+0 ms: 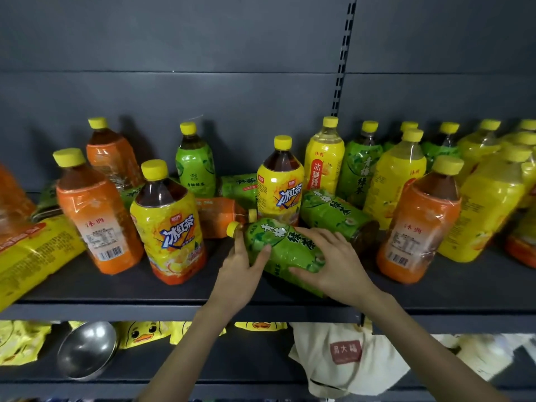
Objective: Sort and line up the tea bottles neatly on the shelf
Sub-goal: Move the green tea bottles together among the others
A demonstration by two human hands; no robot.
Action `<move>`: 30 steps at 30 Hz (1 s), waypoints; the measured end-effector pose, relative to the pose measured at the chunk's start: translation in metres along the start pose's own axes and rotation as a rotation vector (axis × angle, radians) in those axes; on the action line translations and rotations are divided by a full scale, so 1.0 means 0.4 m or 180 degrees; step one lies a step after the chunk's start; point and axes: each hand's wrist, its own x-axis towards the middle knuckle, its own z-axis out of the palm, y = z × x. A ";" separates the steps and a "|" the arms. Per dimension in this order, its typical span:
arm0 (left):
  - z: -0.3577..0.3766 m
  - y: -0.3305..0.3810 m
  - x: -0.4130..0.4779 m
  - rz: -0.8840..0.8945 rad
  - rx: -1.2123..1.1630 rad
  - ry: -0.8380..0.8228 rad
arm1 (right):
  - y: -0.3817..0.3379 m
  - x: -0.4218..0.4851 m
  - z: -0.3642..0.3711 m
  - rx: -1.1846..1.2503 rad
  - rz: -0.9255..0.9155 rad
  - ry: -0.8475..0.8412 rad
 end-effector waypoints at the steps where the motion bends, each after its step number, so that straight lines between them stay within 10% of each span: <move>1: 0.006 -0.006 0.006 -0.0024 -0.0331 -0.0027 | 0.004 -0.003 0.007 0.0095 -0.0014 0.0105; 11: 0.034 0.076 0.008 -0.0237 -0.1943 0.0623 | 0.012 -0.053 0.030 0.0768 -0.0092 0.1150; 22: 0.023 0.116 0.005 0.0182 -0.1410 0.0839 | -0.033 -0.078 0.073 0.0903 -0.0191 0.1521; 30: -0.039 0.129 0.001 0.1254 -0.0082 0.1146 | -0.089 -0.066 0.117 0.1467 -0.0075 0.0666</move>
